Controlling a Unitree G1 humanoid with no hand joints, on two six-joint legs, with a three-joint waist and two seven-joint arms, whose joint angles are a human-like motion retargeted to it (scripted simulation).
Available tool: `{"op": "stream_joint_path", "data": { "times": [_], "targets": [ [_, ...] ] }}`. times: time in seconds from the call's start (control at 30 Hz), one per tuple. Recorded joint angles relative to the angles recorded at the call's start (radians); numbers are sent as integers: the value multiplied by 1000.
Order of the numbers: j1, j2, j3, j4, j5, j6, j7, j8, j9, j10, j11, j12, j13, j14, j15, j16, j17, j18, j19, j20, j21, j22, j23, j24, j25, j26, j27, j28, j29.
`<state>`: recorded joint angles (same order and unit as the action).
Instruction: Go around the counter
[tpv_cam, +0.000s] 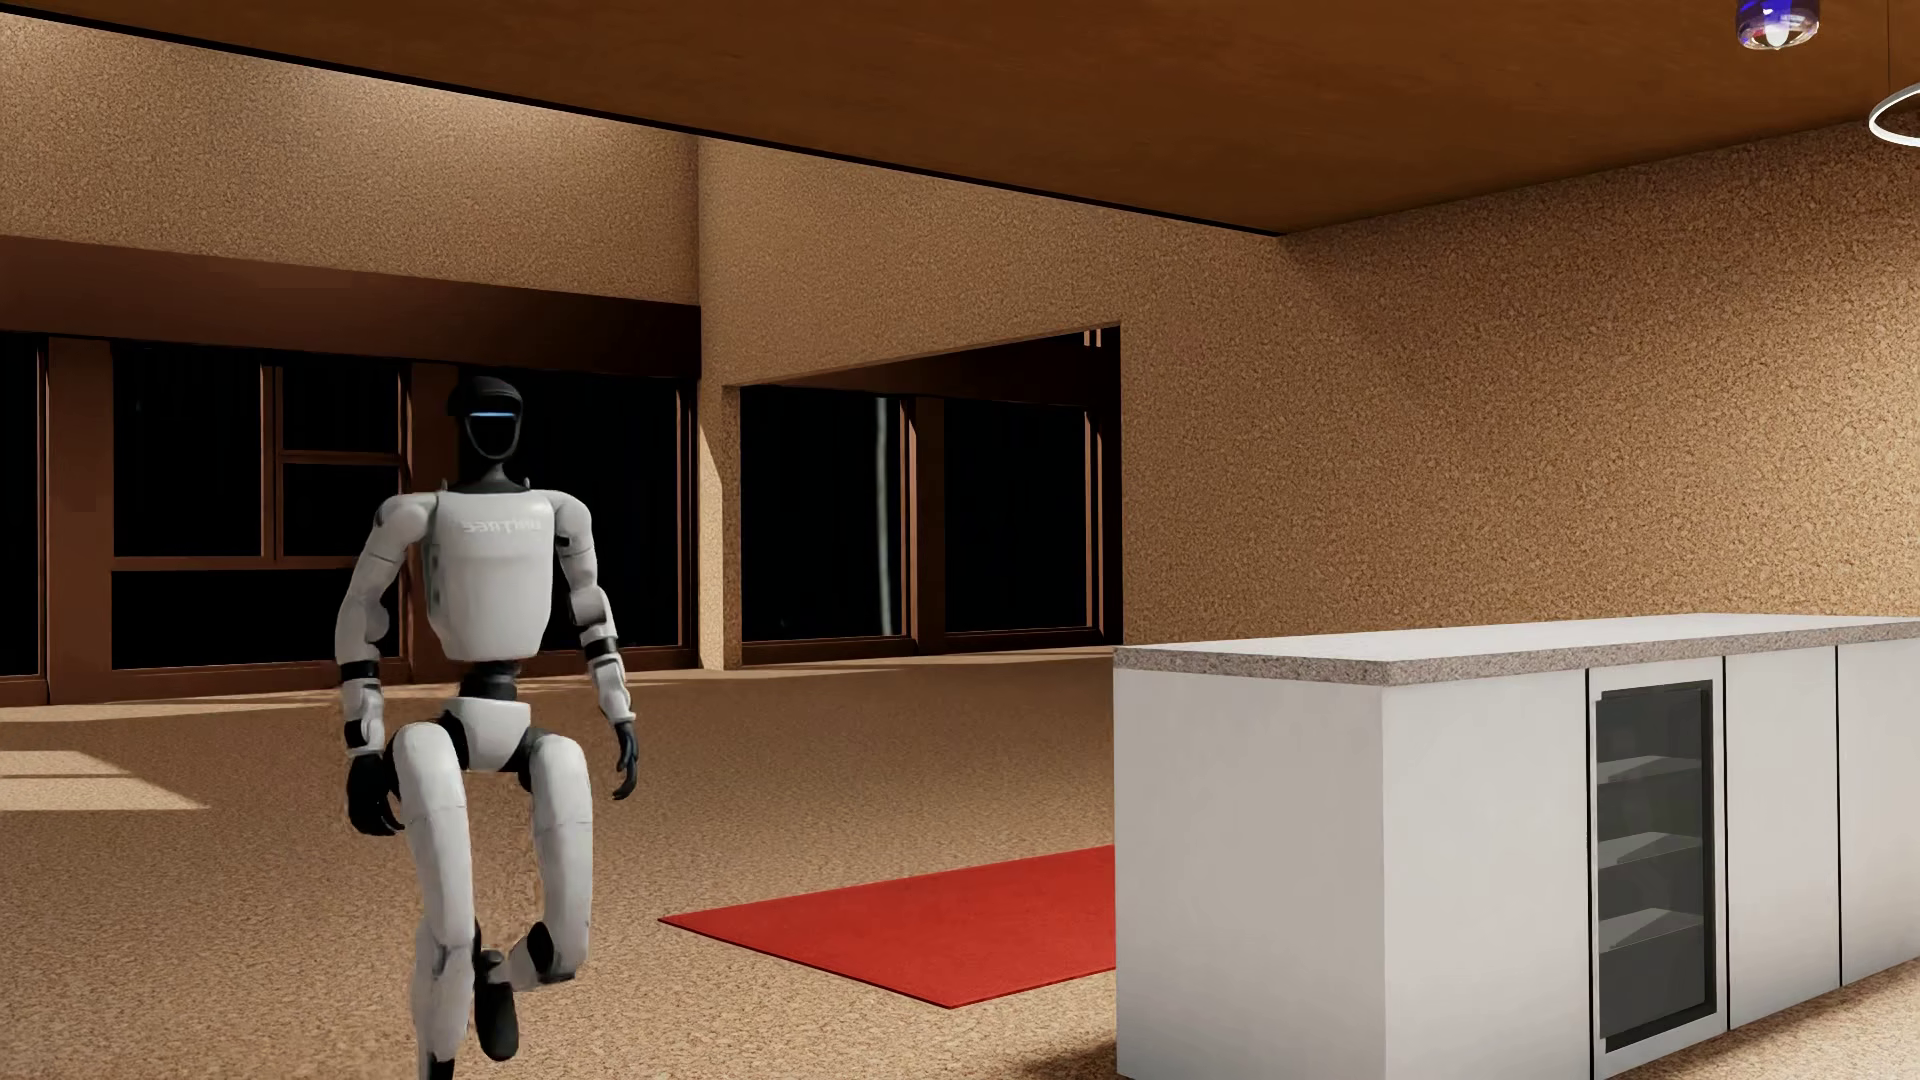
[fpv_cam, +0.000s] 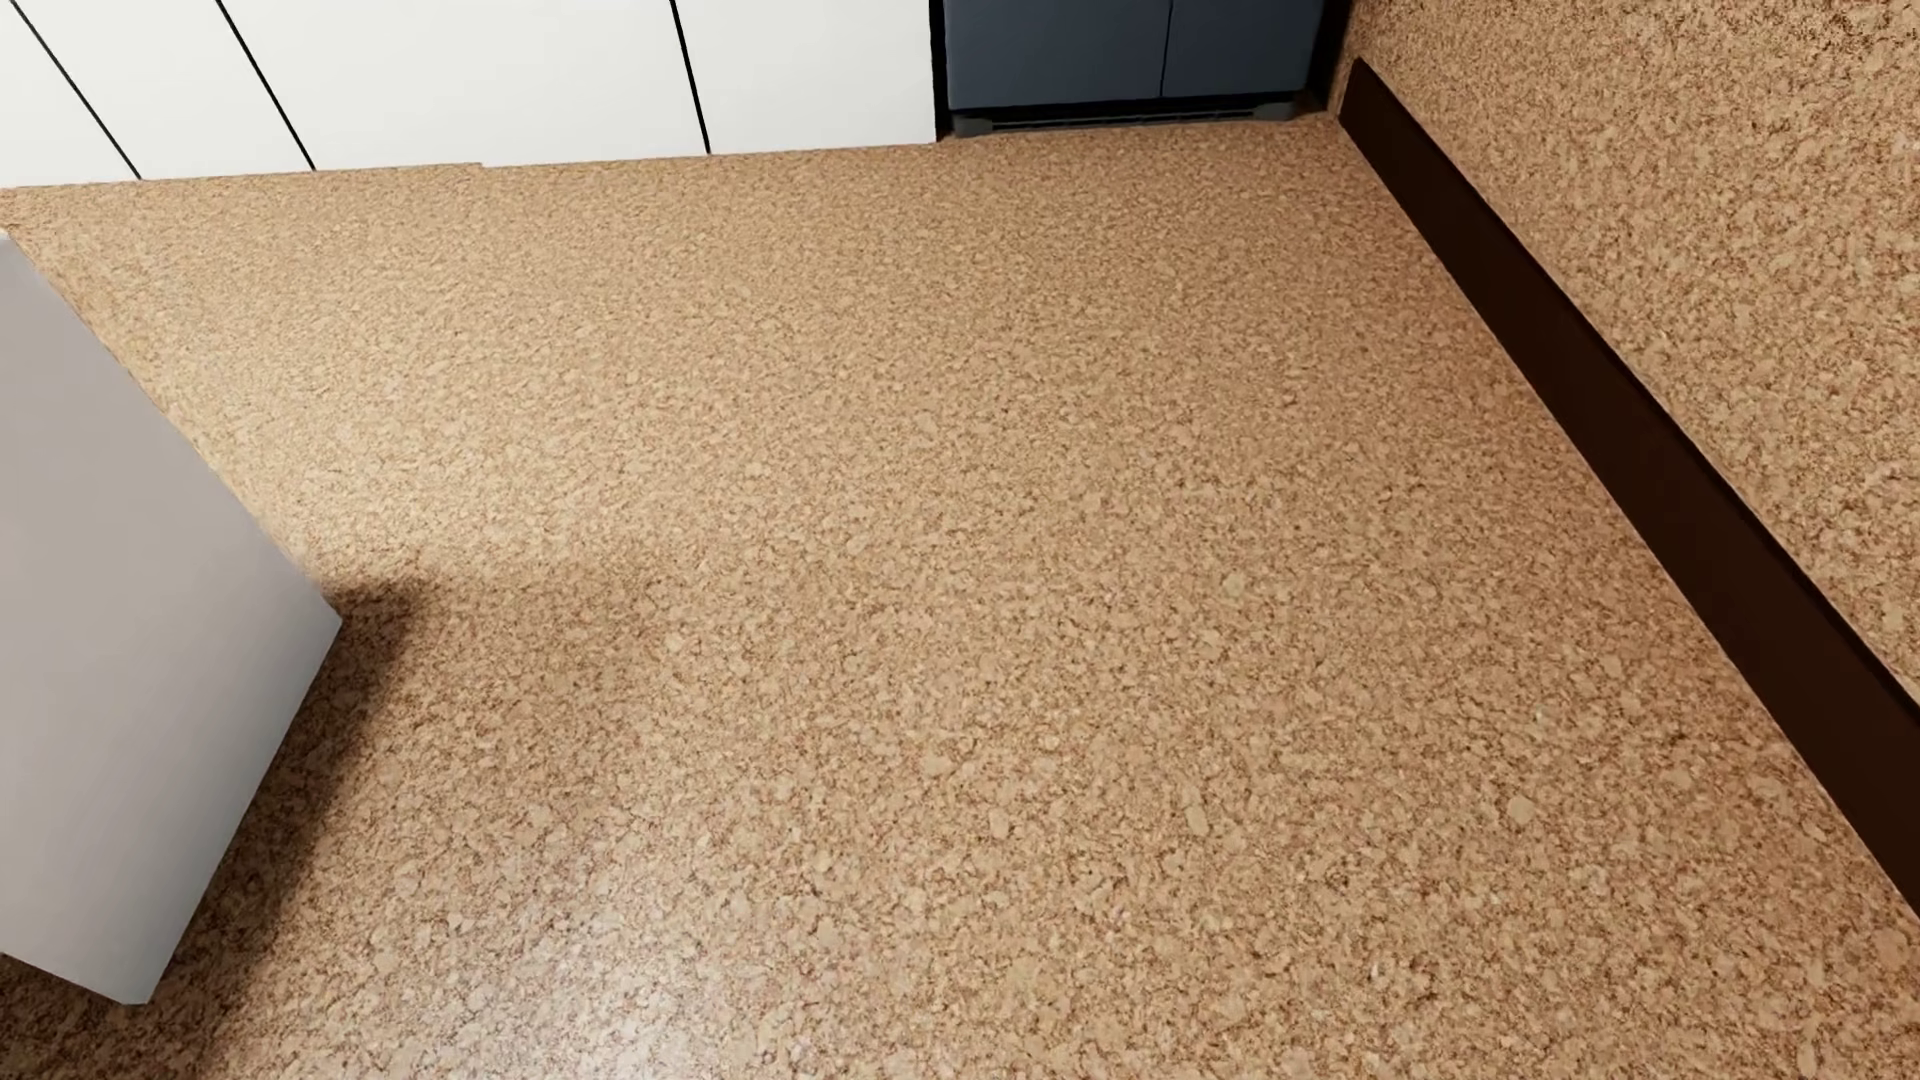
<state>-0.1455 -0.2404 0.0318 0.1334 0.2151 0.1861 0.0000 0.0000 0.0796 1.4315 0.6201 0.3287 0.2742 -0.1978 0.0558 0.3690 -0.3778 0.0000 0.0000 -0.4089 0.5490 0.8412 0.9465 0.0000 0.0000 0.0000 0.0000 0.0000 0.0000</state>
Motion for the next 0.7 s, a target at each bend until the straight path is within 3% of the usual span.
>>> {"op": "stream_joint_path", "data": {
  "times": [0.07,0.17,0.2,0.23,0.27,0.3,0.33,0.37,0.4,0.47,0.5,0.57,0.63,0.67,0.7],
  "targets": [
    [-154,236,132,-47,-27,-31,0,0,14,-153,-126,51,-24,-48,-154,13,-32,0,0,-14,-27,43,-120,0,0,0,0,0,0],
    [-304,491,261,-29,-75,-49,0,0,-12,-668,-200,116,-88,2,-436,36,-57,0,0,-17,-99,107,-267,0,0,0,0,0,0],
    [-322,535,284,-16,-78,-43,0,0,-29,-845,-192,130,-118,61,-477,39,-62,0,0,-19,-121,133,-298,0,0,0,0,0,0],
    [-339,569,294,-11,-81,-37,0,0,-45,-1066,-198,142,-141,302,-478,40,-65,0,0,-23,-145,158,-320,0,0,0,0,0,0],
    [-370,597,290,-16,-88,-31,0,0,-51,-1118,-196,151,-152,380,-431,39,-63,0,0,-23,-164,184,-332,0,0,0,0,0,0],
    [-394,625,281,-33,-110,-31,0,0,-42,-845,-147,154,-143,61,-334,39,-55,0,0,-33,-185,214,-330,0,0,0,0,0,0],
    [-416,611,270,-55,-144,-40,0,0,-41,-719,-20,152,-124,-40,-197,38,-39,0,0,-35,-200,236,-299,0,0,0,0,0,0],
    [-421,549,251,-89,-184,-50,0,0,-34,-603,186,141,-106,-46,-68,33,-20,0,0,-30,-198,248,-235,0,0,0,0,0,0],
    [-372,459,230,-137,-204,-47,0,0,-13,-540,444,111,-90,-88,-12,31,-14,0,0,-49,-176,246,-158,0,0,0,0,0,0],
    [-205,201,149,-220,-193,-16,0,0,0,-619,865,65,-64,-85,-60,20,-24,0,0,-67,-69,141,-45,0,0,0,0,0,0],
    [-92,92,86,-236,-174,7,0,0,3,-692,908,52,-31,-50,-57,12,-23,0,0,-49,-36,67,-10,0,0,0,0,0,0],
    [116,-97,-39,-232,-137,37,0,0,-1,-835,701,12,44,23,65,-2,-14,0,0,-21,-1,-57,26,0,0,0,0,0,0],
    [283,-213,-139,-185,-144,39,0,0,-6,-926,284,-33,113,87,207,0,-2,0,0,-10,14,-163,20,0,0,0,0,0,0],
    [353,-255,-158,-158,-159,25,0,0,-16,-948,90,-52,140,114,163,11,9,0,0,-5,15,-220,14,0,0,0,0,0,0],
    [406,-294,-170,-131,-182,5,0,0,-30,-953,-64,-64,154,156,-5,29,21,0,0,7,13,-282,13,0,0,0,0,0,0]
  ]
}}
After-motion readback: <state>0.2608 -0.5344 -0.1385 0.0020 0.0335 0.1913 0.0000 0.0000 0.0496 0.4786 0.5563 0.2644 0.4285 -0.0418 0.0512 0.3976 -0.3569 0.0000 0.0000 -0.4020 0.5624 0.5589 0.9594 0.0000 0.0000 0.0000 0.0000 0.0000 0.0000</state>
